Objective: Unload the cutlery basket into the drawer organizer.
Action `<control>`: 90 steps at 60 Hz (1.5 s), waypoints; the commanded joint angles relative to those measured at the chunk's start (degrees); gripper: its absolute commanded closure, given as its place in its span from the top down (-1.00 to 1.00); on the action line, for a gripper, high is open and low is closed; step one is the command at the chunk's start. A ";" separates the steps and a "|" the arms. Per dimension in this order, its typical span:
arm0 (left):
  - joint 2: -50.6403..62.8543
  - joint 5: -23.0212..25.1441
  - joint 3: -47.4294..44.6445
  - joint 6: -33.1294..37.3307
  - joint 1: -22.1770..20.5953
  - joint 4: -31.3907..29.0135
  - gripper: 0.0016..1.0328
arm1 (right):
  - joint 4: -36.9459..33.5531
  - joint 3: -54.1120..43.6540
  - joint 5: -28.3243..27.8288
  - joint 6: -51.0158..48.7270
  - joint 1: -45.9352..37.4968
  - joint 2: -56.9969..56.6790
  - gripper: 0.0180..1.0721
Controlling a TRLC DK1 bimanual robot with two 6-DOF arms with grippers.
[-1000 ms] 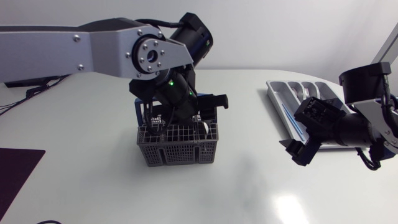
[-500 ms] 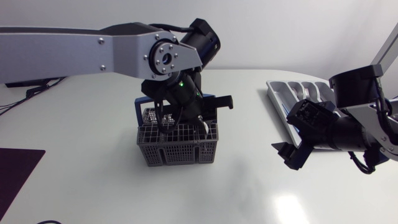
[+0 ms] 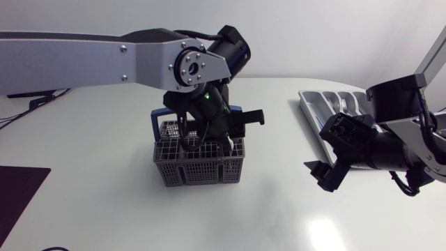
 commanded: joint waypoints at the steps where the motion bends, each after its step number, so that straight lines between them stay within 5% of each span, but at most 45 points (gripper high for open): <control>1: 1.22 0.37 1.73 -1.10 -0.42 -0.60 -0.48 | -0.24 -1.77 0.61 1.51 0.78 -0.41 0.90; 48: 3.50 0.28 2.87 -2.50 -0.07 -0.77 -0.48 | 0.02 -2.20 1.40 1.86 2.45 -0.15 0.90; 90: 4.56 -0.60 1.82 -2.15 -0.33 -0.86 -0.76 | 0.29 -3.43 1.58 1.95 3.16 -0.68 0.90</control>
